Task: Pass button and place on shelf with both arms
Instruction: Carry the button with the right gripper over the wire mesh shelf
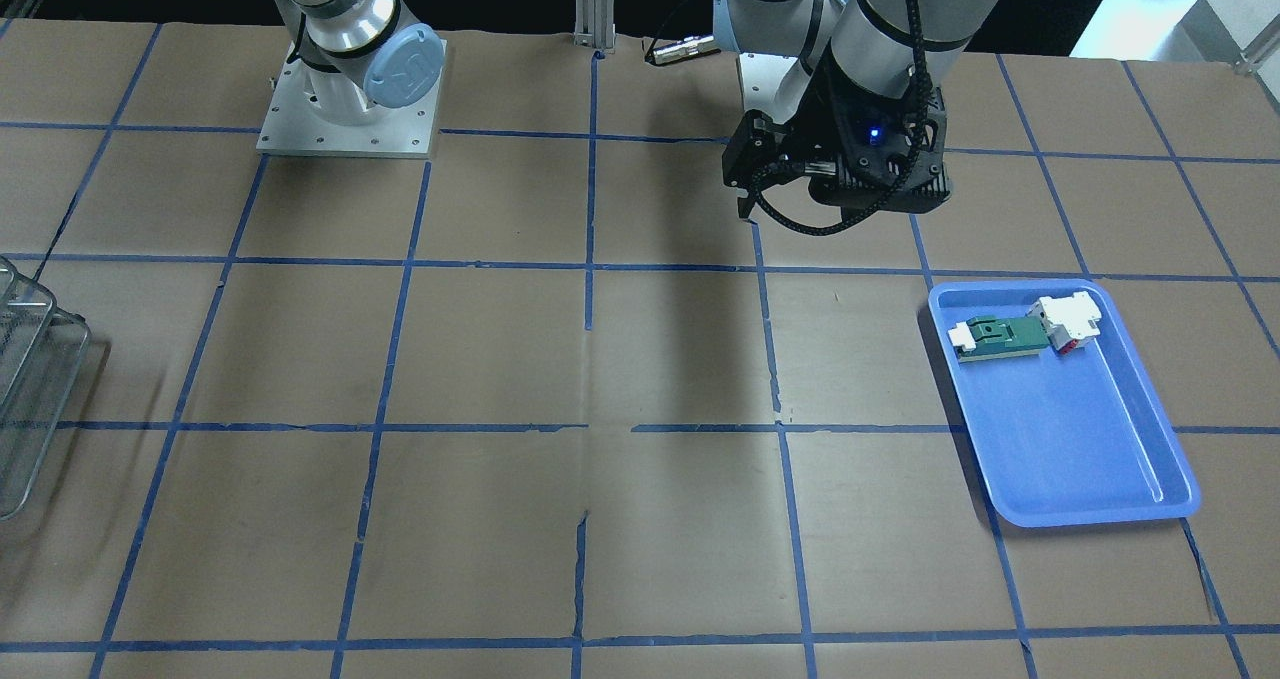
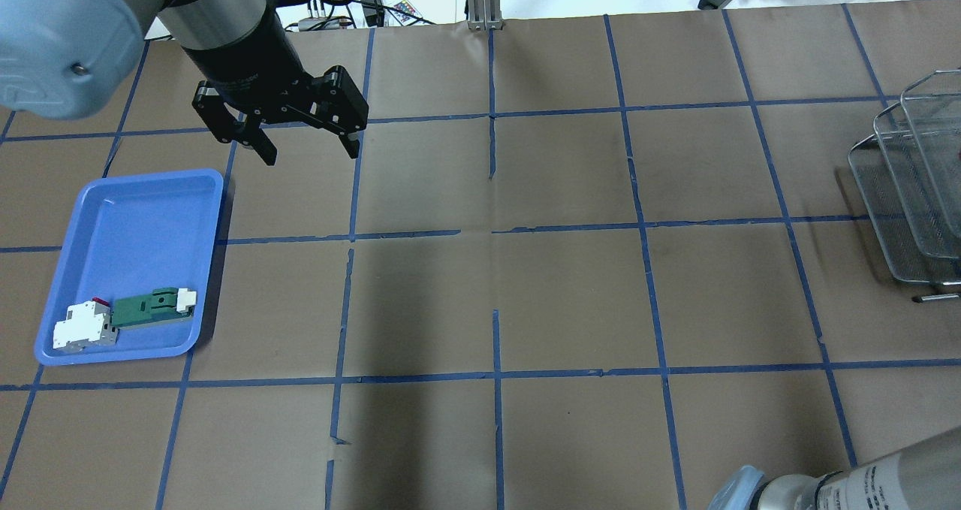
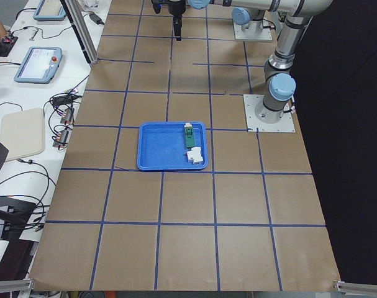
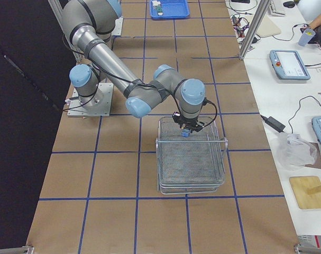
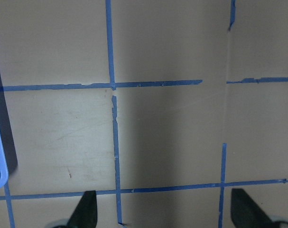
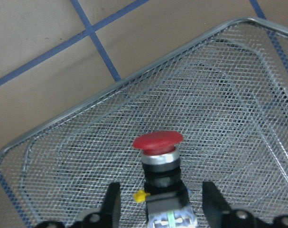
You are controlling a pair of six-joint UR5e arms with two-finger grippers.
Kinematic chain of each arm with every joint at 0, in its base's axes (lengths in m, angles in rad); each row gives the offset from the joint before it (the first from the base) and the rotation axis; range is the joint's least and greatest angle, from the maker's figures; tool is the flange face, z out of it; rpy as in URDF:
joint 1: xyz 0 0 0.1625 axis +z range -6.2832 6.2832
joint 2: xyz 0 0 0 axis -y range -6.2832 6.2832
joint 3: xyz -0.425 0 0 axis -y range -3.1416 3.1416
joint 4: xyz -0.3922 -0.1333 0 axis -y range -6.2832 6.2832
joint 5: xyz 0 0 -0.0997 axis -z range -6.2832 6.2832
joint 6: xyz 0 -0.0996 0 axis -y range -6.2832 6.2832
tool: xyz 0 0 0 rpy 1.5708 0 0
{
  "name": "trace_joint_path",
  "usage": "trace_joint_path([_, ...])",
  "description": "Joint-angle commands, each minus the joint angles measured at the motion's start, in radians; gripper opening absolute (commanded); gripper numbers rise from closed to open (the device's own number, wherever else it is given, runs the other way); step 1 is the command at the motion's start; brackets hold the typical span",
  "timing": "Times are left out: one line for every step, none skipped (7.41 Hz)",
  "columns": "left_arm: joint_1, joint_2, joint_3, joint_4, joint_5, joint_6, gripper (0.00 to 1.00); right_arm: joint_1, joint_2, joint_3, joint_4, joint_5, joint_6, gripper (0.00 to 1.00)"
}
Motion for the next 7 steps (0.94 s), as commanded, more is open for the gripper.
trace_joint_path([0.000, 0.017, -0.016, -0.003, -0.004, 0.006, 1.00, 0.033, -0.082, 0.024, 0.064, 0.001, 0.128, 0.94])
trace_joint_path([0.000, 0.015, -0.016, -0.003, -0.004, 0.008, 1.00, 0.063, -0.108, 0.049, 0.066, -0.003, 0.154, 0.98])
trace_joint_path([0.000, 0.014, -0.016, -0.003, -0.004, 0.008, 1.00, 0.114, -0.170, 0.070, 0.084, -0.001, 0.282, 0.99])
trace_joint_path([0.001, 0.014, -0.016, -0.001, -0.004, 0.008, 1.00, 0.173, -0.220, 0.103, 0.083, 0.000, 0.388, 1.00])
trace_joint_path([0.000, 0.011, -0.013, -0.001, -0.008, 0.008, 1.00, 0.265, -0.282, 0.141, 0.092, -0.001, 0.563, 1.00])
trace_joint_path([0.001, 0.009, -0.011, -0.001, -0.008, 0.008, 1.00, 0.396, -0.347, 0.167, 0.092, -0.016, 0.768, 1.00])
trace_joint_path([0.001, 0.007, -0.010, 0.000, -0.008, 0.008, 1.00, 0.538, -0.352, 0.172, 0.090, -0.074, 0.979, 1.00])
